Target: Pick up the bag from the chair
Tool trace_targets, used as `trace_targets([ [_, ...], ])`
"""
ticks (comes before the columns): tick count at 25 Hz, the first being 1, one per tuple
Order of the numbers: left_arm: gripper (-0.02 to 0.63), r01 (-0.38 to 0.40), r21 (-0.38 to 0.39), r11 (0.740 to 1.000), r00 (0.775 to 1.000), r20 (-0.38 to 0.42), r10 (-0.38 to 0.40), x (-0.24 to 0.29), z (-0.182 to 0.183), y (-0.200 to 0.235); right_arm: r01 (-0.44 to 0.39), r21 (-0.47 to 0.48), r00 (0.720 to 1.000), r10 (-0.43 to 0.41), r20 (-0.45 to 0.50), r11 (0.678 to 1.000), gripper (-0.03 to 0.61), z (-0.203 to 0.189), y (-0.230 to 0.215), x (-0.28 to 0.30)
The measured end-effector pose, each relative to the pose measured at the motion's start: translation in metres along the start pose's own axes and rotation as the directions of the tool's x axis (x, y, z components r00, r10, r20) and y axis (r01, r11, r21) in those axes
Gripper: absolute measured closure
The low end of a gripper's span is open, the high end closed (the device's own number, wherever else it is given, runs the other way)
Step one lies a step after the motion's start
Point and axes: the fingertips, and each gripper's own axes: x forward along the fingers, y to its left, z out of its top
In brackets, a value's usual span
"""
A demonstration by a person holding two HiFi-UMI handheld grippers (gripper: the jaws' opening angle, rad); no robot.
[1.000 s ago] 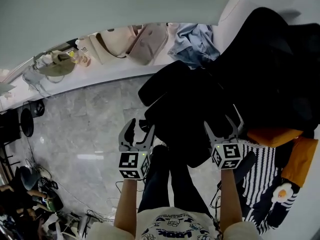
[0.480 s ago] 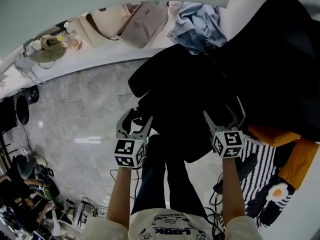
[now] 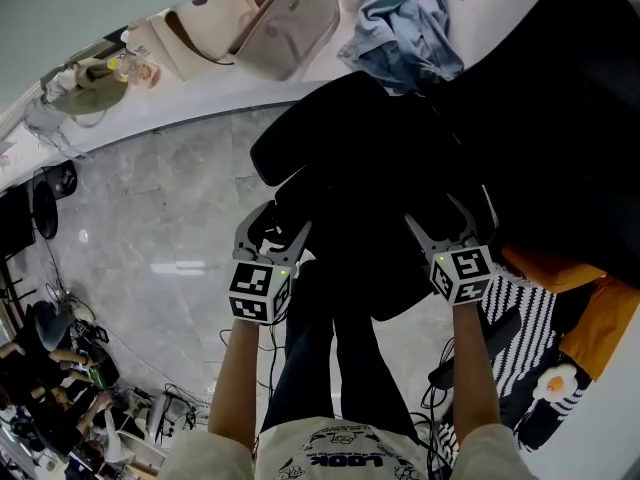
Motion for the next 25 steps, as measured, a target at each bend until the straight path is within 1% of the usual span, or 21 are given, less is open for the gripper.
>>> trace_targets([
  [2,0.314,0.015,0.015,1.0,1.0,-0.013,-0.015,0.003,-0.003,-0.002,-0.015,-0.002,1.0,0.015,-0.002,1.0,0.23,-0.003,0.002,0.002],
  [4,0.316,0.03,0.028,0.999,0.999,-0.02,-0.029,0.005,-0.006,-0.004,-0.023,-0.007,1.0,0.023,-0.004,1.0,0.254,-0.005,0.003,0.004],
  [5,0.323,0.032,0.032,0.999,0.999,-0.019,-0.032,0.005,-0.006,-0.004,-0.023,-0.008,1.0,0.023,-0.002,1.0,0.28,-0.006,0.004,0.004],
  [6,0.356,0.031,0.035,0.999,0.999,-0.016,-0.03,0.005,-0.007,-0.004,-0.019,-0.007,1.0,0.019,0.001,1.0,0.314,-0.006,0.004,0.005],
  [8,0.432,0.022,0.036,0.999,1.0,-0.01,-0.021,0.004,-0.008,-0.003,-0.01,0.005,1.0,0.01,0.008,1.0,0.353,-0.005,0.003,0.004],
  [11,0.459,0.02,0.036,0.999,1.0,-0.004,-0.02,0.0,-0.009,-0.003,-0.013,0.024,1.0,0.012,0.015,1.0,0.382,-0.004,0.003,0.0],
  [15,0.505,0.041,0.041,0.998,0.999,0.002,-0.041,-0.003,-0.01,-0.004,0.003,0.005,1.0,-0.003,0.02,1.0,0.412,-0.004,0.005,-0.003],
  [19,0.559,0.058,0.054,0.997,0.998,-0.005,-0.058,-0.008,-0.011,-0.01,0.032,0.006,0.999,-0.032,0.019,0.999,0.43,-0.004,0.007,-0.006],
  [25,0.58,0.074,0.089,0.993,0.997,-0.028,-0.072,-0.018,-0.013,-0.015,0.07,0.016,0.997,-0.071,0.014,0.997,0.451,-0.001,0.014,-0.015],
])
